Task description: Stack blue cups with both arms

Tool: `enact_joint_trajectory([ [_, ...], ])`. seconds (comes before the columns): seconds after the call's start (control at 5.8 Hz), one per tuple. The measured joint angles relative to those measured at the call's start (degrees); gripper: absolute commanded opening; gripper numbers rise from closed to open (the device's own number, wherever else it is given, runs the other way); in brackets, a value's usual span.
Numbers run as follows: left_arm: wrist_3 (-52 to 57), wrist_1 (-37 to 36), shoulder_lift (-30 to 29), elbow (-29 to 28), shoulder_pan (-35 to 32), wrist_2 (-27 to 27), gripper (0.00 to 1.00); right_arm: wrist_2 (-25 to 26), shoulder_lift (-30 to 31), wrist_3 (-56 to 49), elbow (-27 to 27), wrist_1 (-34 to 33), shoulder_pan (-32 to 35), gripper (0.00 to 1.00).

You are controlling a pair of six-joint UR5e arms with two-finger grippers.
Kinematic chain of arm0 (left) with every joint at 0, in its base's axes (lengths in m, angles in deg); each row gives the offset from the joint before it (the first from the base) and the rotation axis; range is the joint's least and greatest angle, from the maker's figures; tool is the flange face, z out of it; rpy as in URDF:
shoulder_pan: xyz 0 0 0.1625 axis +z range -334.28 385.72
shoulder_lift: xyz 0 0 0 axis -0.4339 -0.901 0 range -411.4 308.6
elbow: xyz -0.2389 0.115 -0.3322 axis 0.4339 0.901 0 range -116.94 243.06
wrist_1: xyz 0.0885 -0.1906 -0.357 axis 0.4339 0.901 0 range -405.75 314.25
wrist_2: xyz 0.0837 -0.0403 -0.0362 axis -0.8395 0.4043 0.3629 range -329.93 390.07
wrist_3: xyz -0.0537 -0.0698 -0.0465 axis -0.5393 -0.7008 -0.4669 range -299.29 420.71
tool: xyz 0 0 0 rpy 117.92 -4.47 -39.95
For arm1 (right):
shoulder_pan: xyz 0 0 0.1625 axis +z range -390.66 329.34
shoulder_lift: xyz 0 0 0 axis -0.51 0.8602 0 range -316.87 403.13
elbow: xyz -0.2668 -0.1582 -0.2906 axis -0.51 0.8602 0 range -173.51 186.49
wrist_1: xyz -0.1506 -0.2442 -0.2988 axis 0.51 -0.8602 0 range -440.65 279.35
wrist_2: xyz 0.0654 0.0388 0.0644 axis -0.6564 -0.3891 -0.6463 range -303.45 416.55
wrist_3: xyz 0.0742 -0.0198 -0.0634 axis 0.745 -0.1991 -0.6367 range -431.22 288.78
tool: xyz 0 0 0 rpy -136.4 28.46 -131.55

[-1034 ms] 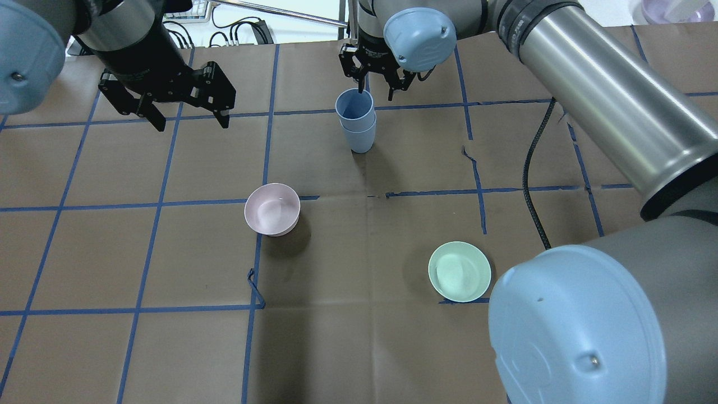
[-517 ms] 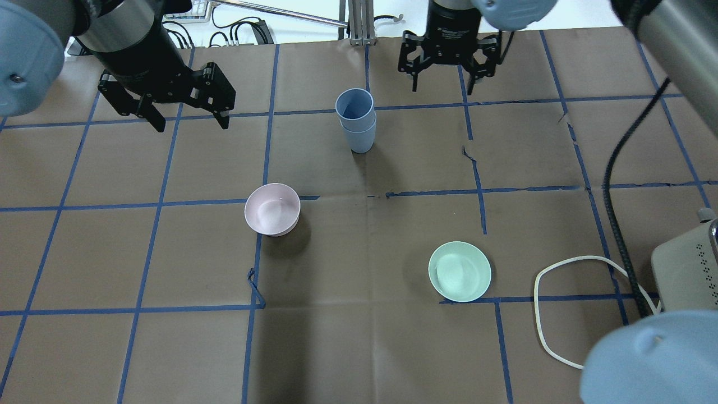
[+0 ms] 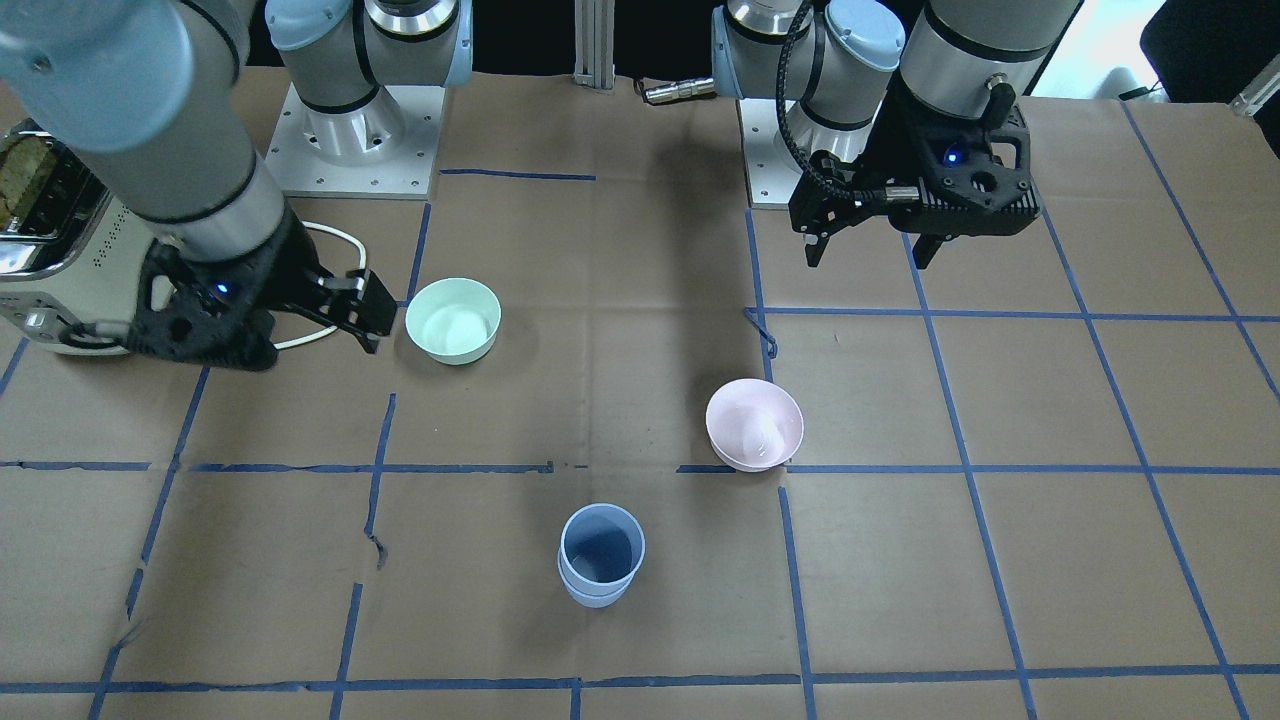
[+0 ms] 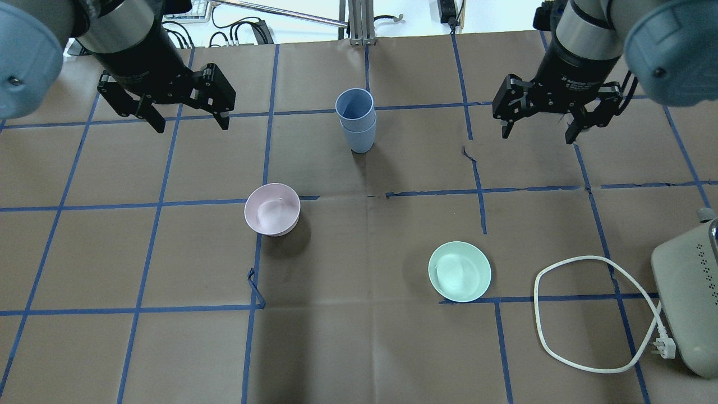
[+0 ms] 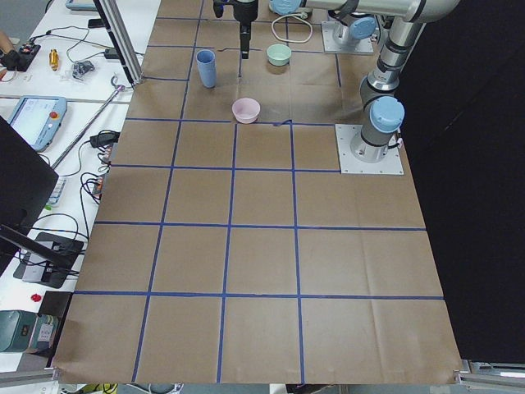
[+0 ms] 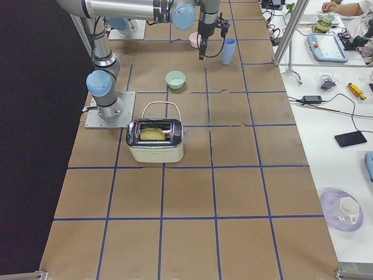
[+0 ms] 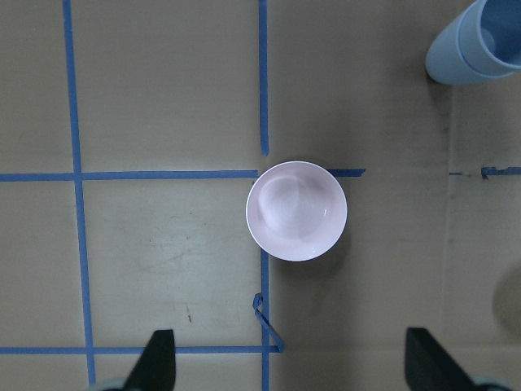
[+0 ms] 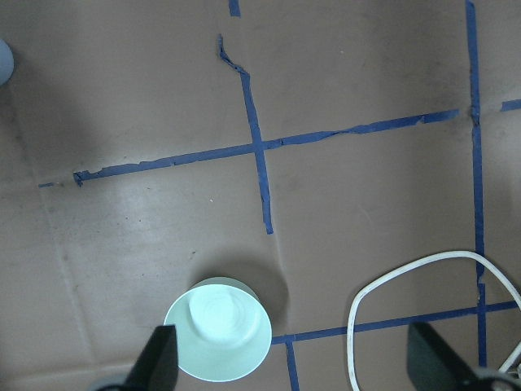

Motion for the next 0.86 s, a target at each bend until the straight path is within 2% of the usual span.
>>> enact_joint_trajectory([
  [0.17,0.01,0.00,0.08,0.04,0.02,0.00,1.00,-0.01,0.76,0.76,-0.51,-0.50,0.44,1.00],
  [0.86,0.17,0.00,0.27,0.13,0.08,0.00,1.00,0.30,-1.28,4.02,2.97,-0.92,4.43,1.00],
])
